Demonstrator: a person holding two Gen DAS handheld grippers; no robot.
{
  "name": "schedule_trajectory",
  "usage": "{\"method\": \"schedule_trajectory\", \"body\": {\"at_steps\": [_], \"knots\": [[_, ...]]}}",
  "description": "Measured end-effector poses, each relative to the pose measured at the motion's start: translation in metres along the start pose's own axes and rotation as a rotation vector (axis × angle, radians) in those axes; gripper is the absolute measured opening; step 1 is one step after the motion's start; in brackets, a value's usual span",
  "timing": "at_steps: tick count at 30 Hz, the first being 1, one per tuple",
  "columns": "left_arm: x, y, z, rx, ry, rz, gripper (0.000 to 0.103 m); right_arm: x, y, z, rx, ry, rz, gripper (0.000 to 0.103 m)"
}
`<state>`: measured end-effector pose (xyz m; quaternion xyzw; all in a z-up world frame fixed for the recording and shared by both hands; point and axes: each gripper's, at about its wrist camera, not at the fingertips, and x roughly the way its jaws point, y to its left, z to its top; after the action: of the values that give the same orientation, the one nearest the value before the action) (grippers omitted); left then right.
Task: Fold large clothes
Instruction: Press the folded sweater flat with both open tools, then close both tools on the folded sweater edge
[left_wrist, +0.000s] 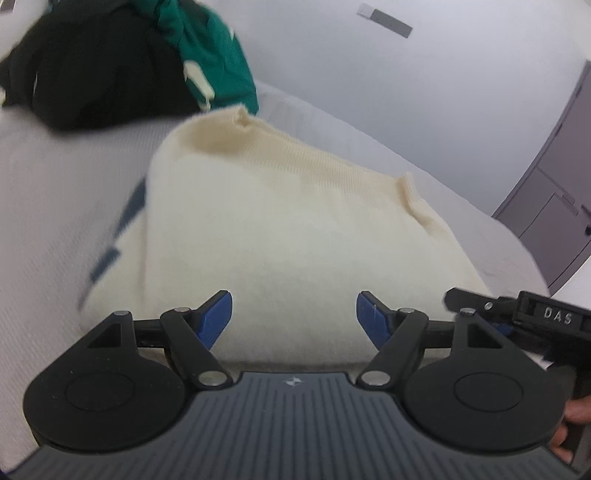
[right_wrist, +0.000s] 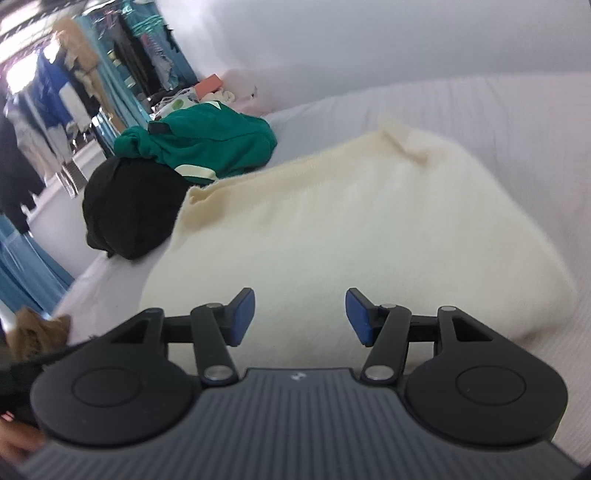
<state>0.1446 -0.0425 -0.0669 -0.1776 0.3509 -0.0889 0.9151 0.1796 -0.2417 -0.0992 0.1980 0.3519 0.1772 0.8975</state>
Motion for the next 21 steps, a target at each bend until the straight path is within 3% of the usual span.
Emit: {"method": "schedule_trajectory", "body": {"at_steps": [5,6,8,15,19,21], "knots": [[0.008,0.011,0.001,-0.085,0.032,-0.035,0.081,0.018,-0.016,-0.009,0.182,0.102,0.082,0.063],[0.009,0.012,0.001,-0.093,0.035,-0.033,0.082,0.021,-0.018,-0.011,0.205,0.114,0.089,0.076],[0.012,0.014,0.001,-0.103,0.038,-0.034,0.085,0.026,-0.024,-0.014,0.272,0.130,0.119,0.090],[0.016,0.019,0.001,-0.146,0.051,-0.066,0.095,0.054,-0.050,-0.021,0.477,0.188,0.154,0.090],[0.017,0.027,0.002,-0.222,0.075,-0.115,0.100,0.066,-0.065,-0.024,0.611,0.176,0.172,0.090],[0.019,0.036,0.000,-0.296,0.103,-0.156,0.101,0.065,-0.064,-0.025,0.618,0.157,0.183,0.090]]}}
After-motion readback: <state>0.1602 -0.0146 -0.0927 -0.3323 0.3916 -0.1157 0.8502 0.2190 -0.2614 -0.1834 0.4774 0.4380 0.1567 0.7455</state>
